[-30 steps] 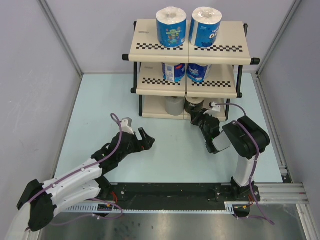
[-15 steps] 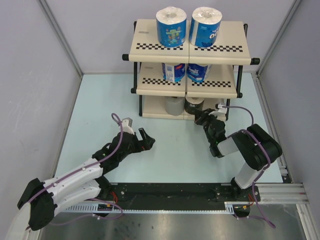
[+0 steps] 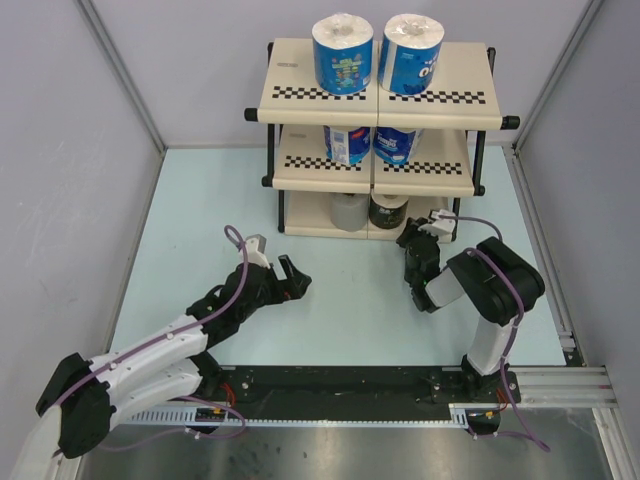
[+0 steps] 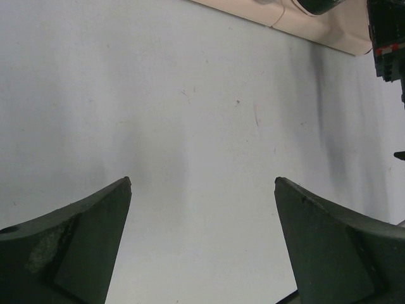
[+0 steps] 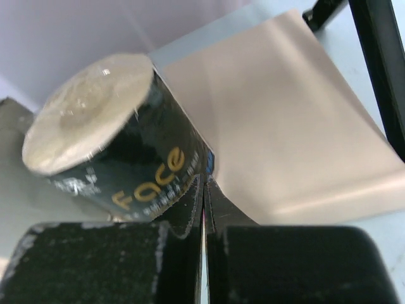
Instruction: Place and organize the paper towels onto the shelf
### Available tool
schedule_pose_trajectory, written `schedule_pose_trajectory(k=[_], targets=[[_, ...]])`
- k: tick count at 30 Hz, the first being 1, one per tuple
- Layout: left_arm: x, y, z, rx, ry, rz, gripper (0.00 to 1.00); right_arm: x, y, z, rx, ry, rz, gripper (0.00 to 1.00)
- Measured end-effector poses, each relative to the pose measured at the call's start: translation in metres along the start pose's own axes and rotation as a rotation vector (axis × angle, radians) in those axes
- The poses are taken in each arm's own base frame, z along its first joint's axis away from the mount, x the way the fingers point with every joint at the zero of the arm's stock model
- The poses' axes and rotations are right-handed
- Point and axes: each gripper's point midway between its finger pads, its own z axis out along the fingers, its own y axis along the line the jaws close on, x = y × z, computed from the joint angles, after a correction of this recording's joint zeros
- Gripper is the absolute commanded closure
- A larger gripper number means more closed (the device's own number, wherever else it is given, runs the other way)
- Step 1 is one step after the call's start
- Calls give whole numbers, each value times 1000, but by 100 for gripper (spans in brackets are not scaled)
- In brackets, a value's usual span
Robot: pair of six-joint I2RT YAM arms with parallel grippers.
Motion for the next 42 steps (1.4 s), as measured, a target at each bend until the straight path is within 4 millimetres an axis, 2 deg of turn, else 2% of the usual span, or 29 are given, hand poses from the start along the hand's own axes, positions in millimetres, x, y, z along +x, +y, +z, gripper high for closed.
schedule_pose_trajectory(k=[6, 10, 18, 25, 30, 35, 38, 39, 41, 42], targets=[[1, 1, 1, -3, 2, 1, 0, -6, 10, 20, 24, -47, -27, 100], [1, 1, 1, -5, 1, 2, 0, -2, 16, 30, 21, -51, -44, 100], [0, 1, 0, -3, -2, 8, 0, 4, 33, 38, -26, -43, -51, 100], [-1, 0, 0, 0, -6, 7, 0, 5, 39, 33, -40, -40, -73, 100], [-2, 1, 1, -4, -11, 7, 2, -12, 46, 11, -67, -55, -83, 100], [-1, -2, 13, -11, 2, 14, 14, -49, 65, -32, -160, -99, -70, 100], [-4, -12, 28, -12, 16, 21, 31, -87, 82, -67, -243, -143, -3, 100], [-7, -16, 32, -7, 15, 18, 50, -102, 87, -78, -269, -148, 18, 97], [-15, -28, 41, 13, -4, 1, 69, -137, 93, -99, -319, -154, 98, 97], [-19, -33, 46, 24, -17, -6, 91, -152, 93, -109, -336, -150, 127, 98]])
